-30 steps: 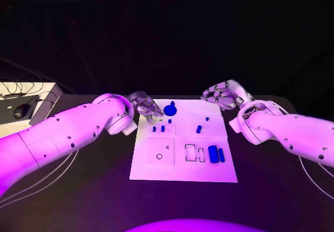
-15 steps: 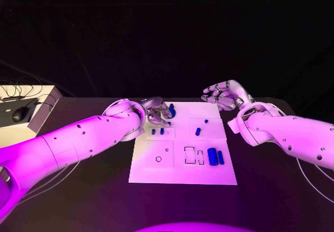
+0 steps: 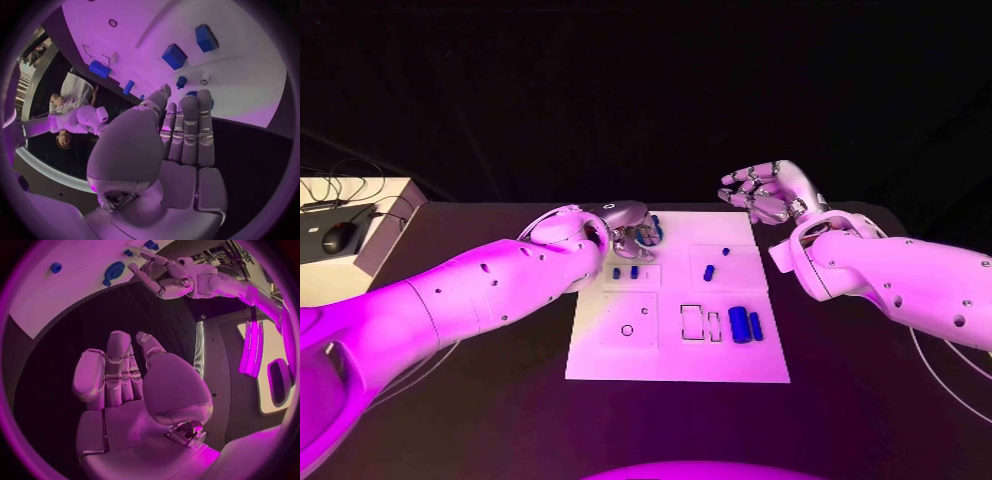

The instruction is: Assemble the parts on the task board

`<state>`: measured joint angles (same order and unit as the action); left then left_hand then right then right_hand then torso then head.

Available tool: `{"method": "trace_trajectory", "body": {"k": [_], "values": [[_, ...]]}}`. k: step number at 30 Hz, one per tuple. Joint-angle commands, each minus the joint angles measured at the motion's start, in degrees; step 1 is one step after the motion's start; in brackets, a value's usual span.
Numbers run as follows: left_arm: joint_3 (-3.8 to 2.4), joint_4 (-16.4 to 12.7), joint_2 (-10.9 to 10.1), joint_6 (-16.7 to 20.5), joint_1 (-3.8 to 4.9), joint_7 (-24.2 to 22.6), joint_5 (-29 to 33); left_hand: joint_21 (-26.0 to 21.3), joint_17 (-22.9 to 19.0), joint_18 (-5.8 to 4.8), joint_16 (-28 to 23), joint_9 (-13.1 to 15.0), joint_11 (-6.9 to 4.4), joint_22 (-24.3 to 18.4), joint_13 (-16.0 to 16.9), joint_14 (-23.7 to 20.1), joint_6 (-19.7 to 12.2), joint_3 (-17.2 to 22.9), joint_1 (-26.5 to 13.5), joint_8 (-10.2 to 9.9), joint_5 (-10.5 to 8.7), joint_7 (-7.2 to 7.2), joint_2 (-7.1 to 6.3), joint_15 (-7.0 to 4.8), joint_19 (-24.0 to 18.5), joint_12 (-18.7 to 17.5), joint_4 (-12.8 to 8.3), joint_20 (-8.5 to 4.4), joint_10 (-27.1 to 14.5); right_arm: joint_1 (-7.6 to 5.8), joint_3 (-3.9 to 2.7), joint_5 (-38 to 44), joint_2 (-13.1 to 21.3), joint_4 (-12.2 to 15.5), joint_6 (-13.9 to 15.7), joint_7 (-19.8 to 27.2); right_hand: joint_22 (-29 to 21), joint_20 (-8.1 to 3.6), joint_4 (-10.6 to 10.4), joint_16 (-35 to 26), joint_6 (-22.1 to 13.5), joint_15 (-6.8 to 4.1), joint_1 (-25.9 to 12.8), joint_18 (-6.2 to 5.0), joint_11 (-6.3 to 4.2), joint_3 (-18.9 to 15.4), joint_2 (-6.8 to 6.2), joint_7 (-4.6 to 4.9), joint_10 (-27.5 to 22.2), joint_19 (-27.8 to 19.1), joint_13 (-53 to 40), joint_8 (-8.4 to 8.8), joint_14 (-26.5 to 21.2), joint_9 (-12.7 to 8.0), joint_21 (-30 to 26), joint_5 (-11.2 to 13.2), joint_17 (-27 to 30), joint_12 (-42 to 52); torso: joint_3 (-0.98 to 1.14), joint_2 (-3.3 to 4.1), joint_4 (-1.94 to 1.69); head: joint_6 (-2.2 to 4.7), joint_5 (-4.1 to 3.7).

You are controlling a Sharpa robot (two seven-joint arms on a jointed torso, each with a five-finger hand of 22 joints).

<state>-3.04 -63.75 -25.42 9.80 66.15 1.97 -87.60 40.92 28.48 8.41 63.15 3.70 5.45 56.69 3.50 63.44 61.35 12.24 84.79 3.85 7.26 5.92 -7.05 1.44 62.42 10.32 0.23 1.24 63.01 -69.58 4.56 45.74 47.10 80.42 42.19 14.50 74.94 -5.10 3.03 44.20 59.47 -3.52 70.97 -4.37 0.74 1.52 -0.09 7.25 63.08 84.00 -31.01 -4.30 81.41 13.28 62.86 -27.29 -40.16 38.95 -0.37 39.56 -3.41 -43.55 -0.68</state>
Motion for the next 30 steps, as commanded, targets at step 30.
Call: {"method": "trace_trajectory", "body": {"k": [30], "values": [[1.07,4.53,2.59,-1.34,-0.04,0.23,-2.23,3.24,-5.95,2.1,7.35,0.0,-0.25,5.15,0.05,-0.63,2.39,4.64,-1.48,-0.23,0.1,0.16,-0.93,-0.23,-0.84,-3.46,-0.34,0.43,2.92,-0.1,-0.04,-1.15,-0.11,0.42,0.42,1.85,3.46,0.33,0.48,-0.78,0.69,-0.01,0.16,-0.12,0.06,0.16,0.02,-0.07,-0.12,4.19,1.2,-0.33,0.6,-0.11,-0.13,-0.74,-0.93,0.74,0.01,-0.07,-0.03,-0.68,-0.53]]}}
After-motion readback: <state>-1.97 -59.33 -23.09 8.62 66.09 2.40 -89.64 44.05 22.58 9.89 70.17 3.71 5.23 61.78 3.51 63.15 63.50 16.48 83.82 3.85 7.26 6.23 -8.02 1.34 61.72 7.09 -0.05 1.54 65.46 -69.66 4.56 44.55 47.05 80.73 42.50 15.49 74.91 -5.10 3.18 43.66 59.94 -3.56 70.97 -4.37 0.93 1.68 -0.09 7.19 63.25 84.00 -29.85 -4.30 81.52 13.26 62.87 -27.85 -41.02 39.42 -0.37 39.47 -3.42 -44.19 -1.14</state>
